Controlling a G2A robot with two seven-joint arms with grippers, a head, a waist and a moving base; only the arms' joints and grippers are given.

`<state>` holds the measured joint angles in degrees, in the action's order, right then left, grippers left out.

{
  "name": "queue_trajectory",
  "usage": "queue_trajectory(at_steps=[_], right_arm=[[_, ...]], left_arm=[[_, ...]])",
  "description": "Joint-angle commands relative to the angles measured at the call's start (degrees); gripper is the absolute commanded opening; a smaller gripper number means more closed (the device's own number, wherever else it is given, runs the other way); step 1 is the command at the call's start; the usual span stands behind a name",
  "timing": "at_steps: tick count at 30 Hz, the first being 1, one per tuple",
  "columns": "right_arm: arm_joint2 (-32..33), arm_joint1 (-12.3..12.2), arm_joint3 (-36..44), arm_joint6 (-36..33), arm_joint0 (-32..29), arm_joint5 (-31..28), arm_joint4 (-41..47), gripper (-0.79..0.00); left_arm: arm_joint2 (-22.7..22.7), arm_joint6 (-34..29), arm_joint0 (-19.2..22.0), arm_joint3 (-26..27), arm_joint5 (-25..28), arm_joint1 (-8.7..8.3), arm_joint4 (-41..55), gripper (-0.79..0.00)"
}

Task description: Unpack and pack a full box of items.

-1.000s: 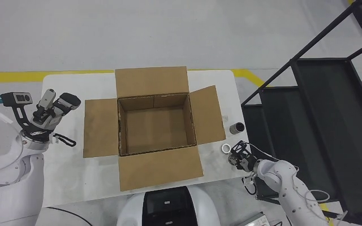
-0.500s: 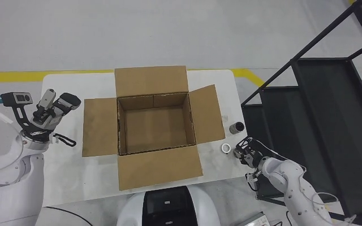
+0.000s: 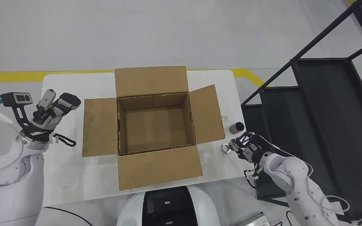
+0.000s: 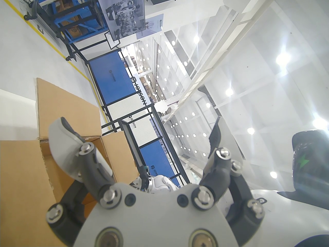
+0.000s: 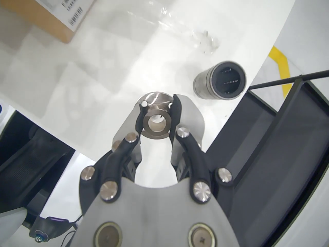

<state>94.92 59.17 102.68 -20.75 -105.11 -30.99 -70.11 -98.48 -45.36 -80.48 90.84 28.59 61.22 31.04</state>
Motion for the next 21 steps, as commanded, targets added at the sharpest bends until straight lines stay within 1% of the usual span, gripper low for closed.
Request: queue_trajectory(at_steps=[1,4,7,11,16,21], right_arm=[[1.5,-0.1,4.0,-0.1,-1.7,-0.6,1.5,-0.785],[4.2,-0.1,9.6,0.5,-4.7,-1.5,6.7,-0.785],[6.0,-0.3,15.3,0.7,-6.9,-4.2,10.2,-0.785],[6.1,-0.4,21.5,0.3,-7.2,-6.3,12.5,-0.785],[2.5,-0.5,26.8,-1.8,-3.1,-7.1,12.5,-0.785],[-2.8,-0.5,27.9,-4.1,3.2,-6.1,12.0,-0.785]], left_arm=[[0.0,0.0,0.0,0.0,0.0,0.0,0.0,0.0],[0.0,0.0,0.0,0.0,0.0,0.0,0.0,0.0],[0.0,0.0,0.0,0.0,0.0,0.0,0.0,0.0],[0.0,0.0,0.0,0.0,0.0,0.0,0.0,0.0],[0.0,0.0,0.0,0.0,0.0,0.0,0.0,0.0],[0.0,0.0,0.0,0.0,0.0,0.0,0.0,0.0]])
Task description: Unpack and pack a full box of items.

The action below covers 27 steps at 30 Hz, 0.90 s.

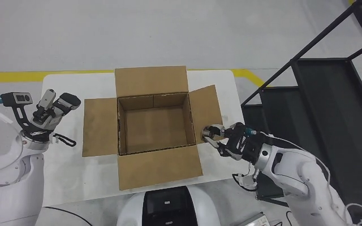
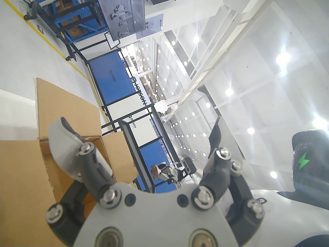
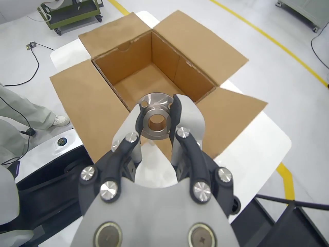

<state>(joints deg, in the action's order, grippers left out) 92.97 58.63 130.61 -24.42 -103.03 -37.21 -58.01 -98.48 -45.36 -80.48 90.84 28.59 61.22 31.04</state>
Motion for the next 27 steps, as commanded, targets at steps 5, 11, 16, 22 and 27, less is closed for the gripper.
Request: queue_trajectory(at_steps=[5,11,16,22,27], right_arm=[[-5.4,0.0,-0.2,-3.1,6.1,0.3,-0.2,-0.785],[-11.8,0.3,-2.7,-6.5,12.5,1.4,-0.9,-0.785],[-19.0,1.0,-7.0,-8.6,19.6,4.0,-2.4,-0.785],[-26.6,2.4,-14.8,-9.0,28.5,8.3,-2.8,-0.785],[-31.2,3.6,-21.4,-10.1,34.3,11.1,-1.9,-0.785]], left_arm=[[0.0,0.0,0.0,0.0,0.0,0.0,0.0,0.0],[0.0,0.0,0.0,0.0,0.0,0.0,0.0,0.0],[0.0,0.0,0.0,0.0,0.0,0.0,0.0,0.0],[0.0,0.0,0.0,0.0,0.0,0.0,0.0,0.0],[0.0,0.0,0.0,0.0,0.0,0.0,0.0,0.0]])
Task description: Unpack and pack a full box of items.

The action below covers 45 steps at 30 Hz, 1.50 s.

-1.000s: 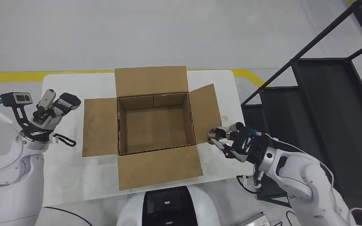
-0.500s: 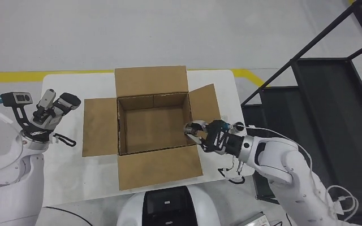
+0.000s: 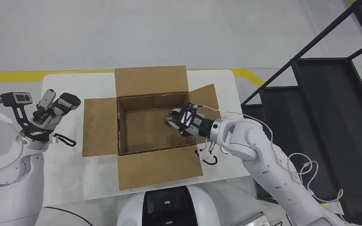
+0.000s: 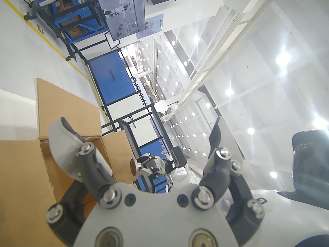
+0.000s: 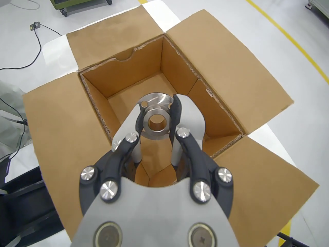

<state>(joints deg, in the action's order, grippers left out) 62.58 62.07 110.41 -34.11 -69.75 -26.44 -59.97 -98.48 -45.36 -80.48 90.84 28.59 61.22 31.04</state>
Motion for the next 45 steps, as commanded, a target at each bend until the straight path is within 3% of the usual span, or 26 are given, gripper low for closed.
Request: queue_trajectory(at_steps=[1,12,14,17,19,21,23,28,33,45], right_arm=[[-1.8,0.4,-2.4,-0.8,2.1,0.7,0.1,-0.785],[-12.6,3.3,-14.4,-7.7,11.5,3.1,-0.9,-0.785],[-14.1,3.9,-16.0,-7.8,12.6,3.8,-0.5,-0.631],[-16.1,4.8,-19.6,-8.1,14.3,4.9,0.0,-0.637],[-17.3,5.4,-21.9,-8.2,15.4,5.5,0.1,-0.499],[-18.2,6.0,-23.9,-8.0,16.4,5.9,1.1,-0.305],[-18.8,6.4,-25.2,-7.7,17.1,6.1,1.7,0.0],[-18.3,6.8,-24.7,-5.5,17.1,6.1,2.7,0.0],[-13.3,5.3,-15.5,-2.9,13.4,1.8,4.1,0.0],[13.6,-0.9,15.5,-5.8,-11.1,-6.9,8.3,0.0]], left_arm=[[0.0,0.0,0.0,0.0,0.0,0.0,0.0,0.0],[0.0,0.0,0.0,0.0,0.0,0.0,0.0,0.0],[0.0,0.0,0.0,0.0,0.0,0.0,0.0,0.0],[0.0,0.0,0.0,0.0,0.0,0.0,0.0,0.0],[0.0,0.0,0.0,0.0,0.0,0.0,0.0,0.0],[0.0,0.0,0.0,0.0,0.0,0.0,0.0,0.0],[0.0,0.0,0.0,0.0,0.0,0.0,0.0,0.0],[0.0,0.0,0.0,0.0,0.0,0.0,0.0,0.0],[0.0,0.0,0.0,0.0,0.0,0.0,0.0,0.0],[0.0,0.0,0.0,0.0,0.0,0.0,0.0,0.0]])
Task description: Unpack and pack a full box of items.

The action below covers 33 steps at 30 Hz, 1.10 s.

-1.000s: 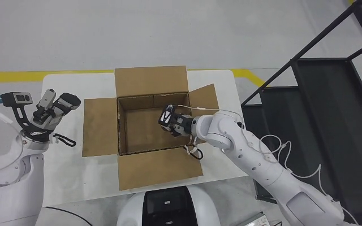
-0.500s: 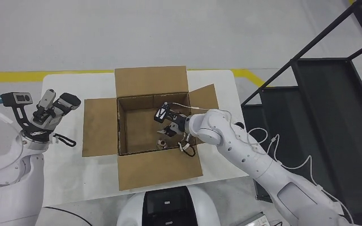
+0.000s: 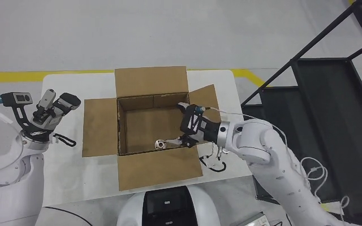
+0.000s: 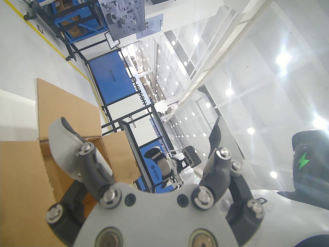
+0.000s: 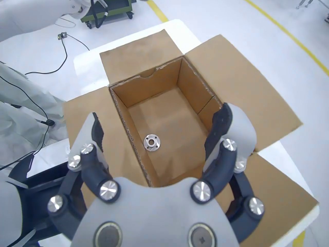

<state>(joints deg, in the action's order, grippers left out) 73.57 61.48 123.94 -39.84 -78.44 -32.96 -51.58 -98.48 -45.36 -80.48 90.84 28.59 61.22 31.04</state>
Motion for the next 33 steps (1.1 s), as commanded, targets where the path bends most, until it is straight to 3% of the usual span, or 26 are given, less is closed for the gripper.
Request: queue_trajectory(at_steps=[1,4,10,16,24,33], right_arm=[[4.9,-0.6,3.6,0.2,-4.7,-0.6,-0.1,0.0],[11.6,-1.2,7.5,2.8,-11.9,-0.7,0.0,0.0],[23.6,-1.5,7.2,11.2,-25.9,1.1,-3.2,0.0],[28.6,-1.4,3.9,18.2,-34.8,-1.1,-7.2,0.0],[27.1,-1.6,-1.6,20.4,-38.6,-4.7,-14.6,0.0],[22.7,-1.5,-9.4,20.1,-35.7,-1.3,-21.2,0.0]], left_arm=[[0.0,0.0,0.0,0.0,0.0,0.0,0.0,0.0],[0.0,0.0,0.0,0.0,0.0,0.0,0.0,0.0],[0.0,0.0,0.0,0.0,0.0,0.0,0.0,0.0],[0.0,0.0,0.0,0.0,0.0,0.0,0.0,0.0],[0.0,0.0,0.0,0.0,0.0,0.0,0.0,0.0],[0.0,0.0,0.0,0.0,0.0,0.0,0.0,0.0]])
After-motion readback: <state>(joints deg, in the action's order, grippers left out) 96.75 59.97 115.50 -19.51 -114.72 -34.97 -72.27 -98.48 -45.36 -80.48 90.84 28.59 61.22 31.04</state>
